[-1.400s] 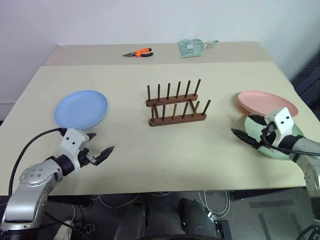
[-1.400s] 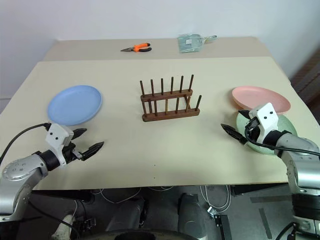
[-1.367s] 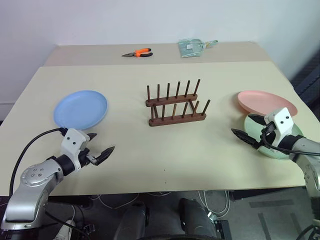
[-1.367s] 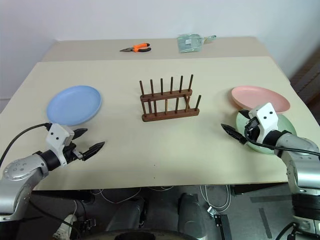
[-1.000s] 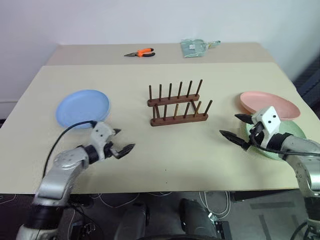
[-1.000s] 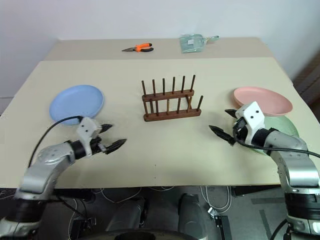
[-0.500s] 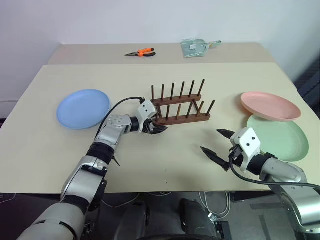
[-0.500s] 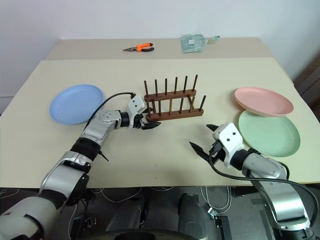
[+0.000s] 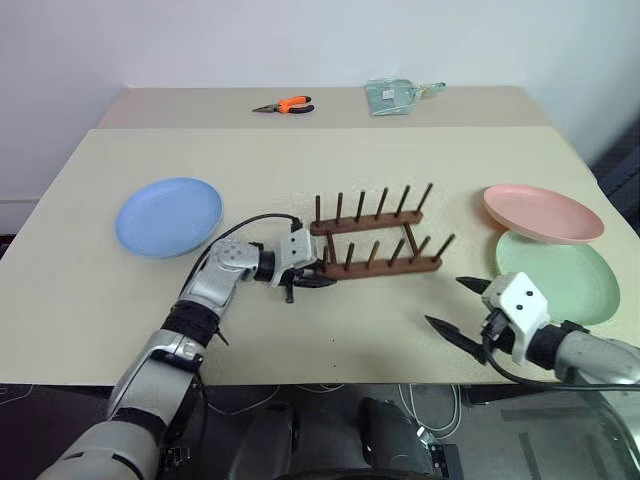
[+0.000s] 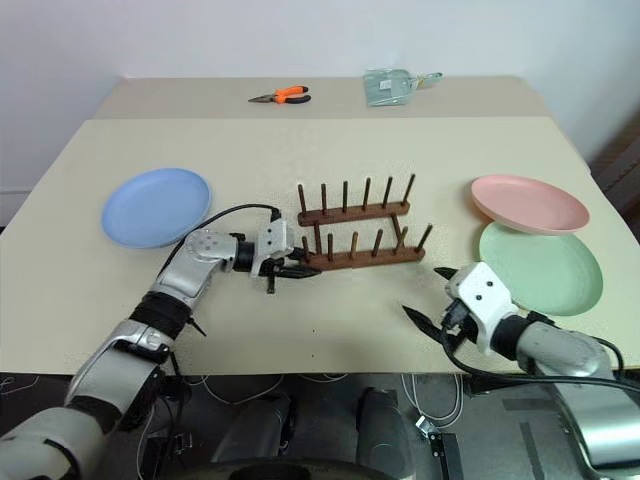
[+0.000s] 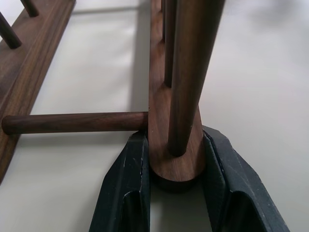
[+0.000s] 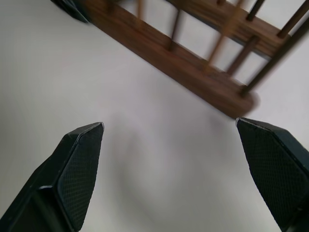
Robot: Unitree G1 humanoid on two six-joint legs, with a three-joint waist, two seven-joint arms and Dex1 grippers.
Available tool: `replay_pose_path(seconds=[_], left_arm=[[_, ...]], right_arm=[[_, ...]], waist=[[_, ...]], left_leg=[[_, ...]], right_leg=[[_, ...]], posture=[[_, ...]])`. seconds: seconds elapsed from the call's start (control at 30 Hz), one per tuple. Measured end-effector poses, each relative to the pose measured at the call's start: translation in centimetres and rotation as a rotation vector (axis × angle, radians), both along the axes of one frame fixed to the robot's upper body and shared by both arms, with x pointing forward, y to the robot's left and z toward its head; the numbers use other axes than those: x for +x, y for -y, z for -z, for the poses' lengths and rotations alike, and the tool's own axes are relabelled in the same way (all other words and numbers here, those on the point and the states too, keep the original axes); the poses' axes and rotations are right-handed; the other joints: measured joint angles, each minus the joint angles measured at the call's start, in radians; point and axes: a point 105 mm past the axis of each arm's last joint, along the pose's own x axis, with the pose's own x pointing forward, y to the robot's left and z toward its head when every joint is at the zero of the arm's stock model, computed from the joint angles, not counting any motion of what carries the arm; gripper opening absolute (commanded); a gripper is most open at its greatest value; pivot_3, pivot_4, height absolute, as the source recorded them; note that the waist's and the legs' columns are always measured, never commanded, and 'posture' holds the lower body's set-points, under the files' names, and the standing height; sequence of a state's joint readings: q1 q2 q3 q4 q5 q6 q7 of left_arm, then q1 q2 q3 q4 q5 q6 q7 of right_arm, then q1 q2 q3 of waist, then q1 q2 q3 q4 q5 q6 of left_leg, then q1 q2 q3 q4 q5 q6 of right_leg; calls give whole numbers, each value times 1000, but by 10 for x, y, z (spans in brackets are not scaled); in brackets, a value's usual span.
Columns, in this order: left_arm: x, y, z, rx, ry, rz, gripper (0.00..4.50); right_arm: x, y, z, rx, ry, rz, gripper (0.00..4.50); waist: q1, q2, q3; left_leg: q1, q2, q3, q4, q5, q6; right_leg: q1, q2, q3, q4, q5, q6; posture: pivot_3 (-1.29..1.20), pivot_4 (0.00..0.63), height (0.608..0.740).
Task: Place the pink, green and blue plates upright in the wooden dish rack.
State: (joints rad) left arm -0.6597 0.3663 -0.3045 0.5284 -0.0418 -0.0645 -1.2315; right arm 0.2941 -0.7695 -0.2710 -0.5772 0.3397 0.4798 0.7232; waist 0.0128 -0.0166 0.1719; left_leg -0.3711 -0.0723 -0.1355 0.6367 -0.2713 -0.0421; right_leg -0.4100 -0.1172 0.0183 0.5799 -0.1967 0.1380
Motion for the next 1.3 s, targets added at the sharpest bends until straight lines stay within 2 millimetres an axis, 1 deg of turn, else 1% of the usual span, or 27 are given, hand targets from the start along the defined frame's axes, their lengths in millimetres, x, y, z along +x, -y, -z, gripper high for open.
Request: replay_pose_path(seconds=[0.03,0.07,0.1,0.13,0.2,0.23,0.27,0.3,0.33,0.37,0.43,0.47,0.5,0.57,0.6,0.63,0.7,0.73,0.8,0.87,0.93,1.0,1.13,1.23,1.3], left_arm=[[-1,-1,0,8,-9,3,1844],[0,-2,0,13,-15,-3,2242],[0,-3,-1,17,-19,-12,2741],[2,-4,-1,21,-22,-26,3237],[5,-7,-3,31,-3,-64,4250],[7,-10,-4,34,9,-86,4500],[7,-13,-4,35,14,-109,4500],[5,-18,-4,36,10,-131,4386],[2,-24,-3,36,-4,-146,4062],[-7,-36,-1,31,-47,-175,3658],[-24,-52,0,20,-107,-219,2721],[-32,-54,-1,17,-133,-231,2127],[-40,-52,0,13,-157,-236,1730],[-55,-37,4,-15,-185,-234,1730],[-59,-24,6,-38,-184,-232,1730],[-62,-11,8,-59,-176,-234,1730],[-62,5,11,-71,-137,-269,1730],[-57,11,11,-70,-97,-303,1730],[-41,24,10,-76,-17,-406,1730],[-29,31,10,-83,32,-480,1730],[-15,31,10,-82,66,-558,1730],[-4,28,8,-85,93,-612,1730],[17,20,4,-86,127,-676,1730],[23,19,2,-85,139,-680,1666],[22,18,1,-91,139,-670,1666]], right_arm=[[0,3,1,0,-6,3,4500],[0,5,2,-1,-11,8,4500],[0,7,3,-1,-16,11,4500],[0,8,4,-3,-21,14,4250],[0,11,7,-13,-36,15,3611],[0,13,8,-18,-45,11,3194],[-1,13,9,-21,-53,7,2618],[-2,13,10,-21,-62,1,2139],[-3,12,11,-21,-70,-2,1610],[-3,10,12,-20,-75,-13,1065],[-5,5,18,-21,-93,-27,64],[-5,1,21,-22,-101,-36,0],[-3,-3,24,-23,-102,-45,0],[3,-11,29,-39,-87,-50,0],[10,-14,31,-60,-63,-46,0],[16,-16,33,-80,-37,-38,0],[27,-22,35,-99,6,-29,0],[34,-25,35,-104,26,-17,0],[54,-29,37,-127,72,23,0],[70,-30,37,-149,108,61,0],[85,-30,36,-165,140,99,0],[95,-28,34,-179,164,123,0],[120,-22,32,-215,212,174,0],[123,-22,30,-211,212,156,842],[120,-17,24,-236,214,119,1781]], waist=[[0,0,0],[0,0,0],[0,0,0],[0,0,0],[0,0,0],[-1,0,0],[-2,0,0],[-5,0,0],[-7,0,0],[-16,0,0],[-28,0,0],[-26,1,-1],[-24,2,-1],[-17,2,-1],[-10,2,-1],[-1,2,-1],[5,1,-1],[5,1,-1],[4,2,-1],[2,1,-2],[0,1,-2],[0,1,-2],[-6,2,-3],[-6,2,-3],[-6,2,-3]], left_leg=[[0,0,0,0,0,0],[0,0,0,1,0,0],[0,0,0,1,0,0],[0,0,0,1,0,0],[0,0,0,1,0,0],[0,0,0,1,0,0],[1,0,0,1,0,0],[1,1,0,0,0,0],[2,1,0,0,0,0],[2,2,1,-2,0,0],[4,2,1,-4,0,0],[4,2,1,-4,0,0],[4,2,1,-3,0,0],[3,1,0,-1,0,0],[2,1,0,0,0,0],[1,0,0,2,0,0],[0,0,-1,4,0,0],[0,0,-1,5,0,0],[0,-1,-1,8,-1,1],[1,-1,-1,10,0,0],[2,-1,-1,10,0,0],[3,-1,-1,9,0,0],[4,-1,-1,9,0,0],[4,-1,-1,9,-1,0],[4,-1,-1,9,-1,1]], right_leg=[[0,0,0,0,0,1],[0,0,0,0,-2,3],[0,0,0,0,-2,3],[0,0,0,1,-2,3],[0,0,0,1,-2,3],[0,0,0,1,-2,3],[0,0,0,1,-2,3],[0,0,0,1,-2,3],[0,0,0,2,-2,3],[0,0,1,2,-2,3],[0,1,1,2,-3,3],[0,0,1,2,-4,1],[1,0,1,2,-4,0],[2,-1,1,2,-5,0],[2,-1,1,1,-5,0],[2,-1,1,1,-5,0],[2,-1,0,1,-4,0],[2,-1,0,1,-4,0],[3,-1,0,3,-4,0],[4,-1,0,3,-3,0],[5,0,0,4,-3,-1],[5,0,0,4,-3,0],[5,0,0,6,-1,2],[5,0,0,5,-1,3],[5,0,1,5,-1,3]], posture=[[0,150,740],[0,150,740],[0,150,740],[0,150,740],[0,150,740],[0,150,740],[0,150,740],[0,150,740],[0,150,740],[0,150,740],[0,150,740],[0,150,740],[0,150,740],[0,150,740],[0,150,740],[0,150,740],[0,150,740],[0,150,740],[0,150,740],[0,150,740],[0,150,740],[0,150,740],[0,150,740],[0,150,740],[0,150,740]])
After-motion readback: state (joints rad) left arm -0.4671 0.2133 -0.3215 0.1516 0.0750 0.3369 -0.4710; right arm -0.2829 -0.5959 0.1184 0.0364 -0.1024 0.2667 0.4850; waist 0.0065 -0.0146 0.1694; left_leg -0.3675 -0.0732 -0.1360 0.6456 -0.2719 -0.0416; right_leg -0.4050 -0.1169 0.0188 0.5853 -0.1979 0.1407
